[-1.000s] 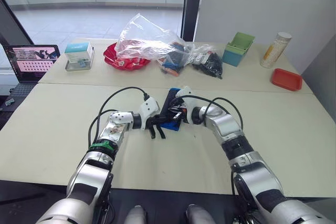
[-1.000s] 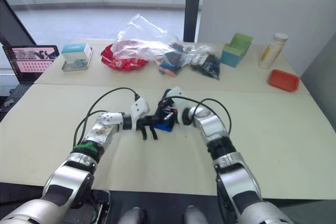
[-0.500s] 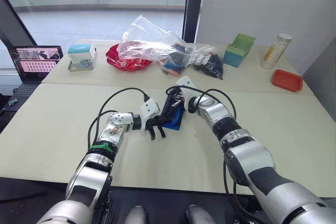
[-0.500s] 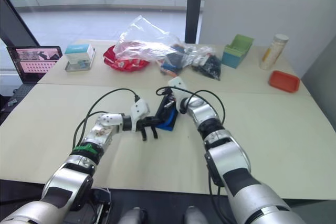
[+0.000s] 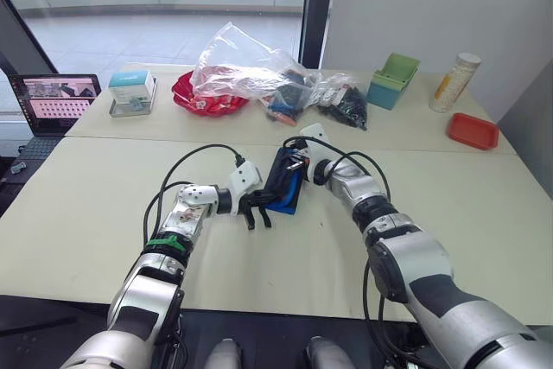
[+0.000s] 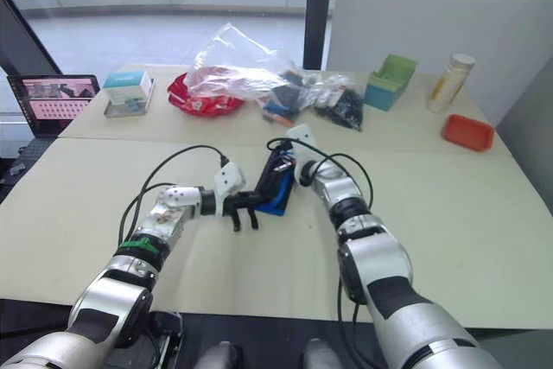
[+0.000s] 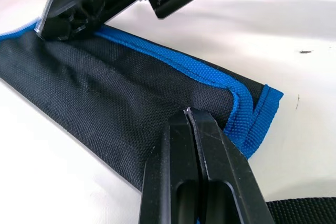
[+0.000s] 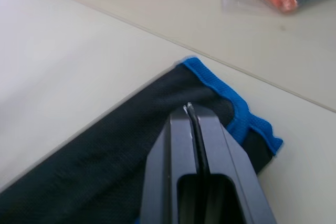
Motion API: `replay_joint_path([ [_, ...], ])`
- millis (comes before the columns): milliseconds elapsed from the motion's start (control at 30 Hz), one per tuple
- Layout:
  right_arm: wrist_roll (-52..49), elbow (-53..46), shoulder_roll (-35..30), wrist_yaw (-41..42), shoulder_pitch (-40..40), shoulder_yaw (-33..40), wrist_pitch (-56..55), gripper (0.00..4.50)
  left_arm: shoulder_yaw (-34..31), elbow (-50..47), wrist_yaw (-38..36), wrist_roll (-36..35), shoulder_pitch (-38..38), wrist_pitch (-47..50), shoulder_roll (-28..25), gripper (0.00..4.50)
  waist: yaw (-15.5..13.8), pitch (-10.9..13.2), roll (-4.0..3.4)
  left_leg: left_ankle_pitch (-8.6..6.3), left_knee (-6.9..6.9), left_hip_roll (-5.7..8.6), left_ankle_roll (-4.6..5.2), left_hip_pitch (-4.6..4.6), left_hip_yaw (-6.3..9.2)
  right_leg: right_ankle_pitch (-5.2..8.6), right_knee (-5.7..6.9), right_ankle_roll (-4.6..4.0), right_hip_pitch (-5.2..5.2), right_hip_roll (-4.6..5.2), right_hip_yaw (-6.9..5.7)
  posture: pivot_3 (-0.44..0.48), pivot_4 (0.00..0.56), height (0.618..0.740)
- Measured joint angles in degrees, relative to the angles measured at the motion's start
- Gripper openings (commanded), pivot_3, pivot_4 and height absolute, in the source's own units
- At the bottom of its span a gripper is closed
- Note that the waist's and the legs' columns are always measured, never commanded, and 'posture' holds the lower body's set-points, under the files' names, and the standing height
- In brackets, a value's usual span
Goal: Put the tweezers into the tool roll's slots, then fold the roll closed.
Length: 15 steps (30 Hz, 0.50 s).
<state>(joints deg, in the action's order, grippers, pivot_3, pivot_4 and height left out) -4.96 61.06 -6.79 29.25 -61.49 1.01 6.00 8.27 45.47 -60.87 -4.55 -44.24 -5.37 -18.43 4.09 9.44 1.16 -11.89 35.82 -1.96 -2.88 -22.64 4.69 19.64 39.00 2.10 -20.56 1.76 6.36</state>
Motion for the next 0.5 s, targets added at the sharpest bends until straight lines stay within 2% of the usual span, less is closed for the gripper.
replay_joint_path([
  [133, -5.16, -19.71, -4.16, 6.97, 6.65, 1.41, 5.15, 0.00, -3.07, -7.85, -0.60, -3.54, 3.41, 5.72, -2.61, 0.03, 0.30, 0.07, -0.09, 0.09, 0.11, 0.00, -0.14, -0.95, 0.01, -0.03, 0.41, -0.01, -1.07, 0.00, 0.01, 0.000, 0.150, 0.723],
  [233, -11.93, -39.48, -8.66, 9.53, 13.63, 3.09, 16.11, 0.00, -7.64, -18.11, -0.56, -9.85, 7.33, 11.87, -3.67, 0.03, -0.16, 0.08, -0.11, 0.15, 0.16, -0.05, -0.20, -1.70, 0.14, -0.03, 0.89, -0.03, -1.76, 0.01, -0.12, 0.000, 0.150, 0.723],
  [300, -16.91, -51.26, -13.61, 11.09, 19.31, 5.01, 23.92, 0.00, -11.23, -25.98, -0.44, -14.55, 10.86, 15.49, -5.76, 0.03, -0.42, 0.09, -0.11, 0.15, 0.16, -0.02, -0.21, -1.85, 0.23, -0.03, 0.76, -0.03, -1.79, 0.08, -0.28, 0.000, 0.150, 0.723],
  [367, -19.34, -59.01, -19.06, 12.76, 24.45, 6.94, 28.62, 0.00, -14.89, -31.29, -0.43, -17.06, 14.76, 18.28, -9.90, 0.03, -0.58, 0.10, -0.12, 0.14, 0.08, 0.13, -0.20, -1.76, 0.21, -0.03, 0.64, -0.03, -1.73, 0.26, -0.36, 0.000, 0.150, 0.723],
  [400, -20.60, -63.17, -22.41, 13.55, 28.45, 8.04, 30.80, 0.55, -16.66, -34.78, -0.40, -18.42, 17.97, 20.03, -12.24, 0.00, -0.56, 0.11, -0.12, 0.14, 0.06, 0.18, -0.19, -1.72, 0.17, -0.03, 0.33, -0.02, -1.68, 0.34, -0.37, 0.000, 0.150, 0.723],
  [500, -21.45, -66.94, -25.98, 14.17, 35.97, 11.06, 33.03, 1.54, -19.75, -37.99, -0.08, -20.21, 24.28, 22.58, -15.58, 0.87, -0.55, 0.21, -0.10, 0.14, 0.10, 0.26, -0.19, -1.64, 0.10, -0.03, 0.16, -0.02, -1.61, 0.45, -0.39, 0.000, 0.150, 0.723],
])
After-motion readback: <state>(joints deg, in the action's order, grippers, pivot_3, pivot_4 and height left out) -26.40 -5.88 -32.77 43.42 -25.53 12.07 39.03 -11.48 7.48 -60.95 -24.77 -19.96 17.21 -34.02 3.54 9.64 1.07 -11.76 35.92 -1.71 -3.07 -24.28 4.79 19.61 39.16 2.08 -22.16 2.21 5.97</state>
